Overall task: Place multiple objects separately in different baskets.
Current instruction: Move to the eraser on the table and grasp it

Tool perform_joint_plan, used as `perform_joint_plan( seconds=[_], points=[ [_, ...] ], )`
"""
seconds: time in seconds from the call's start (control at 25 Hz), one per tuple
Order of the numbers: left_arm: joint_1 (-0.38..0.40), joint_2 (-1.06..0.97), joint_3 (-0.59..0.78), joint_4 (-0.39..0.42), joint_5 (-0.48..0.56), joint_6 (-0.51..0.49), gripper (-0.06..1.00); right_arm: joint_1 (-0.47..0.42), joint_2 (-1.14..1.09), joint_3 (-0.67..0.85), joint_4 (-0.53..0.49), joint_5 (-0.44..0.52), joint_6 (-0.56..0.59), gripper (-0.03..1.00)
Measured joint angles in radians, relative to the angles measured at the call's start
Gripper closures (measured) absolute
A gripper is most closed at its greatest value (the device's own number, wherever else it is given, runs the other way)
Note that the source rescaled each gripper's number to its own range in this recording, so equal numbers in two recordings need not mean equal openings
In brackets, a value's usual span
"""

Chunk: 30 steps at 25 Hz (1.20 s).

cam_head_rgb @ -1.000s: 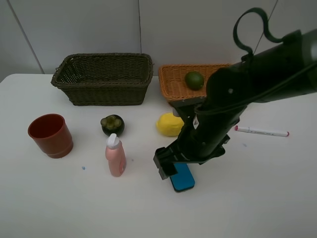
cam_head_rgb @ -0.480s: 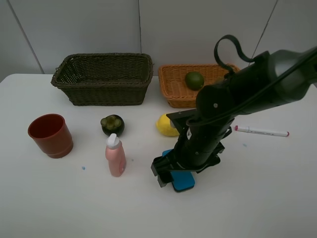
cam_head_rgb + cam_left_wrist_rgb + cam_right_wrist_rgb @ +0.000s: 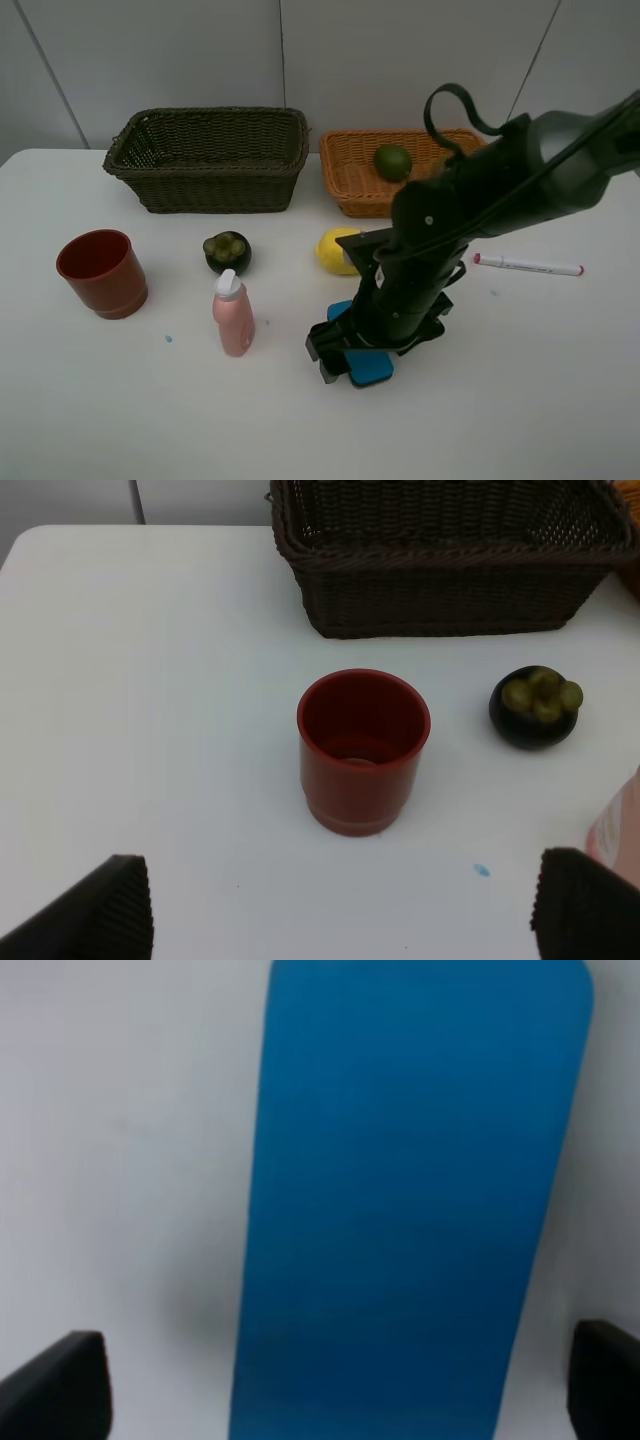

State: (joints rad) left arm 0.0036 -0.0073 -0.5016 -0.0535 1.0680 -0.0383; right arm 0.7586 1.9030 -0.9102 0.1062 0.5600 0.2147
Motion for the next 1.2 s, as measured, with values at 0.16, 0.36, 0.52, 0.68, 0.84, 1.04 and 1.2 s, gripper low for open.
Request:
perform_joint_plan(
  seconds=[0.16,0.36,0.52,0.68,0.84,1.04,1.2],
  points=[
    [0.000,0.000,0.000,0.000,0.000,0.000,-0.03,0.000,0.005,-0.001,0.003,-0.005,0.001,-0.03],
    [0.000,0.000,0.000,0.000,0.000,0.000,-0.03,0.000,0.005,-0.001,0.004,-0.008,0.002,-0.03],
    [0.000,0.000,0.000,0.000,0.000,0.000,-0.03,0.000,0.005,-0.001,0.005,-0.008,0.002,-0.03],
    [0.000,0.000,0.000,0.000,0.000,0.000,-0.03,0.000,0.005,-0.001,0.006,-0.011,0.002,-0.03],
    [0.000,0.000,0.000,0.000,0.000,0.000,-0.03,0.000,0.006,-0.001,0.011,-0.012,0.020,0.23],
    [0.000,0.000,0.000,0.000,0.000,0.000,-0.03,0.000,0.006,-0.031,0.009,0.037,0.071,0.49],
    [0.000,0.000,0.000,0.000,0.000,0.000,-0.03,0.000,0.006,-0.042,-0.001,0.049,0.075,0.49]
  ],
)
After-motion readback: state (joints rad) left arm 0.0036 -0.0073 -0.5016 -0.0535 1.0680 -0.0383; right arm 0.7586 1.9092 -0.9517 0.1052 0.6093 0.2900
